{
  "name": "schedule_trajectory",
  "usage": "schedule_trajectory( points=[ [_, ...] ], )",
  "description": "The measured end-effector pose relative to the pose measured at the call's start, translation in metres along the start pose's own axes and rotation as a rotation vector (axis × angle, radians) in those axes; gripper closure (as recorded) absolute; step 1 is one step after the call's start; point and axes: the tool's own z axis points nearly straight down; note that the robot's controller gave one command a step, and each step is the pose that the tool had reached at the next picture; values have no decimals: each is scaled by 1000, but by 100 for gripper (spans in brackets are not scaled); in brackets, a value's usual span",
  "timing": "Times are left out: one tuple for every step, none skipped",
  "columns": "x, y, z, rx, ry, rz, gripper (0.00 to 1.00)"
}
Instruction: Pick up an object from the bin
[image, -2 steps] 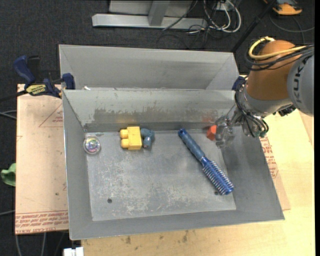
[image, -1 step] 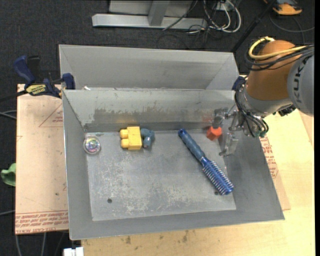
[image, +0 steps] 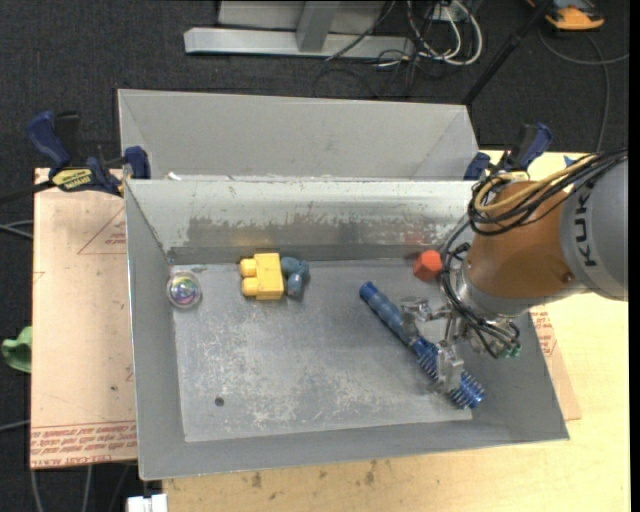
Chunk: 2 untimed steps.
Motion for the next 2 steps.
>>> schedule_trajectory(
  points=[
    [10,-39,13,-16,-19,60,0],
    [10,-38,13,-14,-18,52,100]
  ],
)
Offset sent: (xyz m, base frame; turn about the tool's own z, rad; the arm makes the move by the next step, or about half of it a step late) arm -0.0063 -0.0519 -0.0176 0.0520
